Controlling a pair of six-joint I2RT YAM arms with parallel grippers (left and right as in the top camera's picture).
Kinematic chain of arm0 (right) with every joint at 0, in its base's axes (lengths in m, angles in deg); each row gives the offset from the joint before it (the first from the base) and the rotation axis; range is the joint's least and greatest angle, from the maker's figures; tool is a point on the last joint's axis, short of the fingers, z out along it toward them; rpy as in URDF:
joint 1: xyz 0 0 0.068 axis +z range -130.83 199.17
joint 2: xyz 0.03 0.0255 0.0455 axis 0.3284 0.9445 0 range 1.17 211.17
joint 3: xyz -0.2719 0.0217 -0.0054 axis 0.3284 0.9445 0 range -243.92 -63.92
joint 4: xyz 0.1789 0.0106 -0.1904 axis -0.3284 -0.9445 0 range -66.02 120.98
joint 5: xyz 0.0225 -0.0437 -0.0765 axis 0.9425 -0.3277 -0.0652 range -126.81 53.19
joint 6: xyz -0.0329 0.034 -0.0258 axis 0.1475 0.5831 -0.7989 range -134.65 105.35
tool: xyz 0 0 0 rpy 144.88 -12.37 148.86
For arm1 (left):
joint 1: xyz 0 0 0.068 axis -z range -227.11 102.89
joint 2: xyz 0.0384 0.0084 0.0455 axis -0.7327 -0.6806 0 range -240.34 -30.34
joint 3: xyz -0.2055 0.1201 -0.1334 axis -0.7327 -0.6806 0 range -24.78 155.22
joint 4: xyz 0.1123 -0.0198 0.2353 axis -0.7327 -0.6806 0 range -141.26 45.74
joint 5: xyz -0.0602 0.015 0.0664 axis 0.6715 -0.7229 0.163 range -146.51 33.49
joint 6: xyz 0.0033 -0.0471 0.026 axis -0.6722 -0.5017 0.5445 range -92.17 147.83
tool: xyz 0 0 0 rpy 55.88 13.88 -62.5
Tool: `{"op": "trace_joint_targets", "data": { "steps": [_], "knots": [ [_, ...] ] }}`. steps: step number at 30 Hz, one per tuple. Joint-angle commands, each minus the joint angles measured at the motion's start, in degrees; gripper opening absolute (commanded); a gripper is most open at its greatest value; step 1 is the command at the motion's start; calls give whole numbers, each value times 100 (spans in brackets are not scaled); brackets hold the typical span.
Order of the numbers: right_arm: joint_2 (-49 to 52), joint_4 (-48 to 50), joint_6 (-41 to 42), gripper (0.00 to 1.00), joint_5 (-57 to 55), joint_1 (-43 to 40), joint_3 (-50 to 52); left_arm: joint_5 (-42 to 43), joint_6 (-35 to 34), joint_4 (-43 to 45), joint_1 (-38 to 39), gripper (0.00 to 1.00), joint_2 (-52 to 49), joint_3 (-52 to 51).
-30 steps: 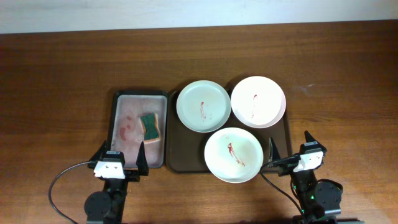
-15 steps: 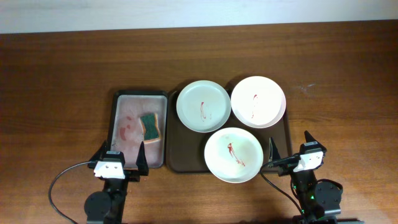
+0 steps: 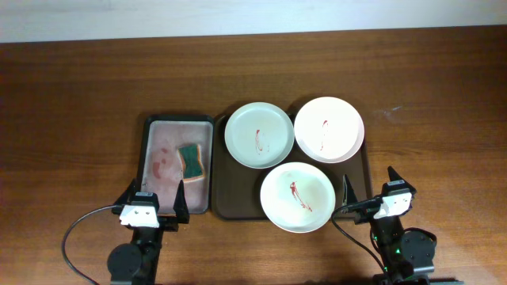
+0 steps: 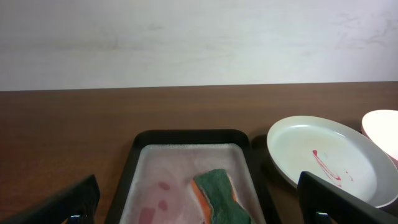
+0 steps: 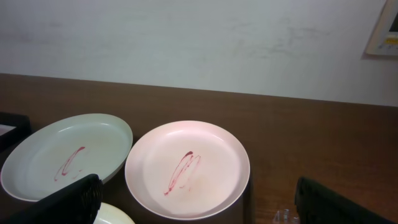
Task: Clean dirty plates on tray and stack at the side
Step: 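Move left gripper toward the sponge and right gripper toward the white plate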
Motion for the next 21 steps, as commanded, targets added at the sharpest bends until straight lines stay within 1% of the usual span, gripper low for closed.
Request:
{"op": "trace_joint_targets", "data": {
  "steps": [1, 7, 9, 11, 15, 17, 20, 21],
  "knots": [
    [-28, -26, 24, 99, -24, 37, 31, 17, 90, 0, -37, 99, 48, -31],
    [-28, -2, 81, 99, 136, 37, 31, 70, 85, -42, -39, 99, -2, -13],
    [-28, -52, 448, 99, 149, 37, -7, 66, 85, -369, -39, 99, -219, 155],
    [-28, -376, 520, 99, 149, 37, -175, 68, 85, -726, -39, 99, -459, 389],
    [160, -1449, 544, 99, 149, 37, -933, 66, 81, -1434, -39, 99, -1475, 1401],
    [413, -1790, 562, 99, 151, 37, -1244, 68, 81, -1668, -39, 99, -2017, 1829],
    [1233, -2306, 715, 99, 197, 37, -1869, 68, 81, -2085, -39, 100, -3049, 2557],
    [1674, -2509, 715, 99, 308, 37, -2151, 68, 83, -2256, -39, 99, -3482, 2841]
  ]
}}
